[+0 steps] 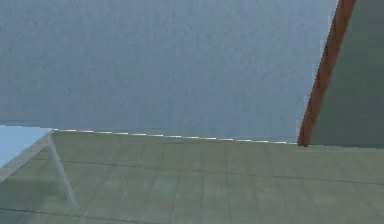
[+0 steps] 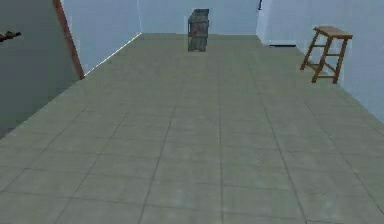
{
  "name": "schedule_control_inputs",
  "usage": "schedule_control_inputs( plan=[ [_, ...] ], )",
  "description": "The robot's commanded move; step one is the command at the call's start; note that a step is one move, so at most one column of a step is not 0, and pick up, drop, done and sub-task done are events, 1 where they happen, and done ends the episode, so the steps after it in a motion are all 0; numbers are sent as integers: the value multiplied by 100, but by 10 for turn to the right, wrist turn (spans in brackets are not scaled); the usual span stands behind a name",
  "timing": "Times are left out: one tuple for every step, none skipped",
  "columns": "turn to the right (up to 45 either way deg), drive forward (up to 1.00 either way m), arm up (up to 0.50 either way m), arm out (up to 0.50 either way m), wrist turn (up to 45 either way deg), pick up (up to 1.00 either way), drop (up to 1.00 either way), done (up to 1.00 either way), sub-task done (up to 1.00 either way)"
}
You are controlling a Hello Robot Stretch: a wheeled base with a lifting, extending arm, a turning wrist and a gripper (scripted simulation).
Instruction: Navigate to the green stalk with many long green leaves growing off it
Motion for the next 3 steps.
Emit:
schedule_control_inputs(
  plan=[
    [0, 65, 0, 0, 0, 0, 0, 0, 0],
    [-240, 0, 0, 0, 0, 0, 0, 0, 0],
    [0, 80, 0, 0, 0, 0, 0, 0, 0]
  ],
)
